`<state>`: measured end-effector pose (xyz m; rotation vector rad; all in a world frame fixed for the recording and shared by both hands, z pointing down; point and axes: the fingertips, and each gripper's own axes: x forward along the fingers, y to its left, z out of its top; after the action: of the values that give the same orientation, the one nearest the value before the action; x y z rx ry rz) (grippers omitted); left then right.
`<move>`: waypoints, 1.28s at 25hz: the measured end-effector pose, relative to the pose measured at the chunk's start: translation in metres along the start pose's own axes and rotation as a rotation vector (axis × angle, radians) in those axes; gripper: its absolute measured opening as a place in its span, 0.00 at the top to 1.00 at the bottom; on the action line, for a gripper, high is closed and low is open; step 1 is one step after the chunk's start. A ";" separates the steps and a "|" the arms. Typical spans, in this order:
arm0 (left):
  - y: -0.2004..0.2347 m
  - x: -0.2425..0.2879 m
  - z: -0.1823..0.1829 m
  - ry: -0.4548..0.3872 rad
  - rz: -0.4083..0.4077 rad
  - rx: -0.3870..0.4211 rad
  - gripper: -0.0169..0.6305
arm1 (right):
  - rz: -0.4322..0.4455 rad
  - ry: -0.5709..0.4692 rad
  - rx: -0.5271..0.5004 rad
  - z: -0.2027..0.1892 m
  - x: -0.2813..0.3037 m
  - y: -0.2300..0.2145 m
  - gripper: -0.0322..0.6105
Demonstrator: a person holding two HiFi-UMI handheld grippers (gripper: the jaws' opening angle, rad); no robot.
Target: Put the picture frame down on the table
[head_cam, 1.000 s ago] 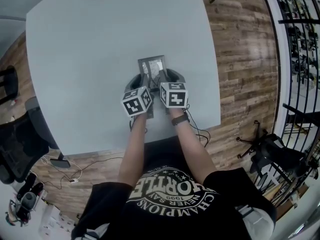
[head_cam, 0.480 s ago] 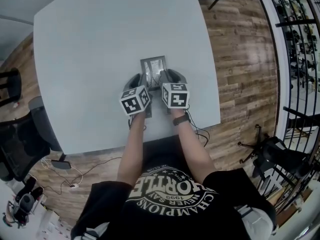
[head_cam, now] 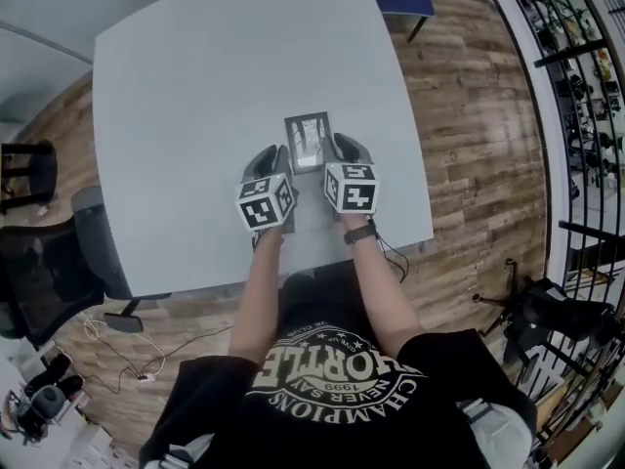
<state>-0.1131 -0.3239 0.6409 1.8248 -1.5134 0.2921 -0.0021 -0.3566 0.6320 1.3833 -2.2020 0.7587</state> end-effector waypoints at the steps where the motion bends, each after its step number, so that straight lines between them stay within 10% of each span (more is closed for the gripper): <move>1: -0.001 -0.007 0.003 -0.011 -0.001 0.009 0.86 | 0.005 -0.015 -0.007 0.004 -0.006 0.004 0.84; 32: -0.072 -0.289 0.147 -0.547 0.011 0.304 0.94 | 0.068 -0.521 -0.220 0.131 -0.254 0.097 0.93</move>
<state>-0.1676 -0.1999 0.3375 2.2622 -1.9287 0.0214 0.0046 -0.2365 0.3554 1.5226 -2.6343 0.1698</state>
